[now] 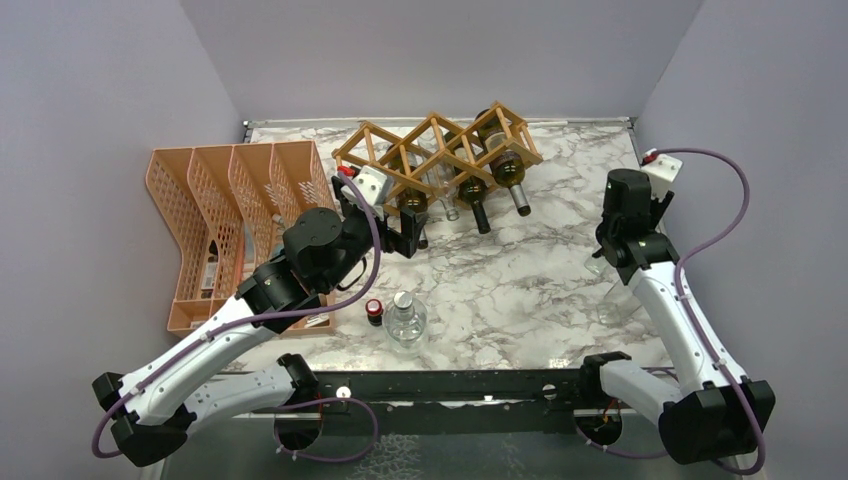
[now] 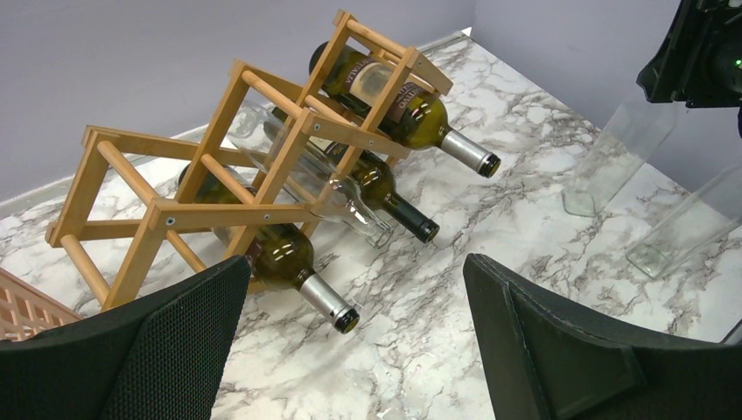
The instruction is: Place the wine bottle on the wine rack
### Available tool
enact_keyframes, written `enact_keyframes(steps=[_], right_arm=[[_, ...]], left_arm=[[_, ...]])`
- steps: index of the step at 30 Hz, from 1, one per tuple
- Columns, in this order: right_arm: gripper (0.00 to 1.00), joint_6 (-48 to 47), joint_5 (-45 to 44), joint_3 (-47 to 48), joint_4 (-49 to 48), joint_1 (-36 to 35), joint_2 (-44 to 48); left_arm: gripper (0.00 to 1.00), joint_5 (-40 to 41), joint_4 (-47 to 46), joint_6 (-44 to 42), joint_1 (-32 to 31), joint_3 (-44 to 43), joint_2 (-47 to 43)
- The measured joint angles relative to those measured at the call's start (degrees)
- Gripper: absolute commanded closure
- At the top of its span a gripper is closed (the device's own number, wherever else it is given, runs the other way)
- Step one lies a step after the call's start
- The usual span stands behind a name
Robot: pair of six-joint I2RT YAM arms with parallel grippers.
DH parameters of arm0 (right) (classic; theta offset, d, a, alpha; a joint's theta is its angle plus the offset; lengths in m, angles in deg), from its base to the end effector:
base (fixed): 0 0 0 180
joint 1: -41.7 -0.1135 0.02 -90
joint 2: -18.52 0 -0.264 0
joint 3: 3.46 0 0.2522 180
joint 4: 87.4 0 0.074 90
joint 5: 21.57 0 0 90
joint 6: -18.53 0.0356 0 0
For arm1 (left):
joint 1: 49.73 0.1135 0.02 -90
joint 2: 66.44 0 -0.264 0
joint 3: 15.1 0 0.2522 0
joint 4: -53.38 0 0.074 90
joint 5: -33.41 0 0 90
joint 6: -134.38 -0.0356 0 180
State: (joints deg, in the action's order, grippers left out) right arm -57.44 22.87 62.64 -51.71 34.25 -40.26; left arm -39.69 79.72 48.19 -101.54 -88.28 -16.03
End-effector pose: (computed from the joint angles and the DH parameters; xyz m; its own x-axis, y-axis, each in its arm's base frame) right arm 0.2218 0.0034 0.3244 -0.3281 0.1283 -0.9359 0.6305 0.7675 -0.1158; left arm 0.1269 -0.1446 0.4078 -0.0765 -0.0056 -0.9971 0.5688 0.8210 -0.0483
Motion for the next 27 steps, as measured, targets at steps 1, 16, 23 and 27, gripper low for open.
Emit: enact_keyframes(steps=[1, 16, 23, 27], right_arm=[[0.52, -0.1, -0.2, 0.0, -0.3, 0.1, -0.1], [0.92, -0.8, 3.1, 0.5, 1.0, 0.4, 1.5], [0.94, -0.7, 22.5, 5.3, 6.8, 0.5, 3.6], [0.95, 0.2, 34.8, 5.7, 8.9, 0.5, 5.9]], left_arm=[[0.01, 0.0, 0.0, 0.0, 0.0, 0.0, 0.0], [0.01, -1.3, -0.2, 0.0, 0.0, 0.0, 2.0], [0.01, -4.1, -2.8, 0.1, 0.0, 0.0, 4.9], [0.01, -7.8, -6.3, 1.1, 0.0, 0.6, 7.3]])
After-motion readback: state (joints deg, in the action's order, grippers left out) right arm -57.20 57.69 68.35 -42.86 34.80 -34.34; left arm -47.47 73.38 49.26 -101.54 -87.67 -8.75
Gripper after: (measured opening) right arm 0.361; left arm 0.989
